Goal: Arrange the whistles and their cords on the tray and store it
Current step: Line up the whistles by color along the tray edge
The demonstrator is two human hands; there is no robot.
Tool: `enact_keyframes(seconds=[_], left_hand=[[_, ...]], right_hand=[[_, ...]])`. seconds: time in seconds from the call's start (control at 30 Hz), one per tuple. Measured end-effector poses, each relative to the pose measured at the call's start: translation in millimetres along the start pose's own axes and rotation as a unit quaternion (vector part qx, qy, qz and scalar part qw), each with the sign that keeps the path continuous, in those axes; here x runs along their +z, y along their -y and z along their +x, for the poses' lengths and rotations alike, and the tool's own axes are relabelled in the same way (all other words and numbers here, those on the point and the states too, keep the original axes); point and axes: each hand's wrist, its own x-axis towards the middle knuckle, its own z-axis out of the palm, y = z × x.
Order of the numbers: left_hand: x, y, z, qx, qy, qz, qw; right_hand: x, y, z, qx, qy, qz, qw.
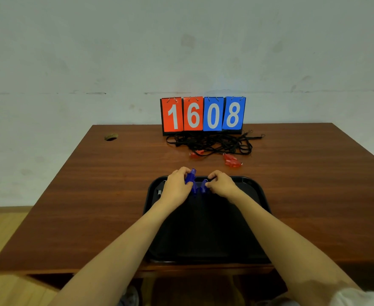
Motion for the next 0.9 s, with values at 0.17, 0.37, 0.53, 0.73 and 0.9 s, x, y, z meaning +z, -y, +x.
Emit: enact_keyframes(seconds=[0.17, 0.37, 0.53, 0.73, 0.9], left_hand=[[2.1, 0.3, 0.0, 0.004, 0.0, 0.005, 1.0], [4.8, -3.4, 1.0, 0.016, 0.002, 0.016, 1.0], [7.9, -5.9, 3.2, 0.034, 0.023, 0.047, 0.998], [16.9, -20.9, 2.6, 0.078, 0.07, 0.079, 0.991], [29.3, -35.0, 5.3, 0.119, 0.073, 0.092, 0.986]], right_hand=[[2.6, 0.1, -3.4, -0.083, 0.034, -0.12, 0.989], [-2.8, 5.7, -6.8, -0.094, 0.056, -0.155, 0.982], [-13.1, 2.8, -13.5, -0.134, 0.004, -0.138, 0.981], [-40.7, 4.8, -36.2, -0.245, 0.0, -0.163, 0.956], [-52.3, -5.5, -38.8, -0.231, -0.029, -0.191, 0.954]])
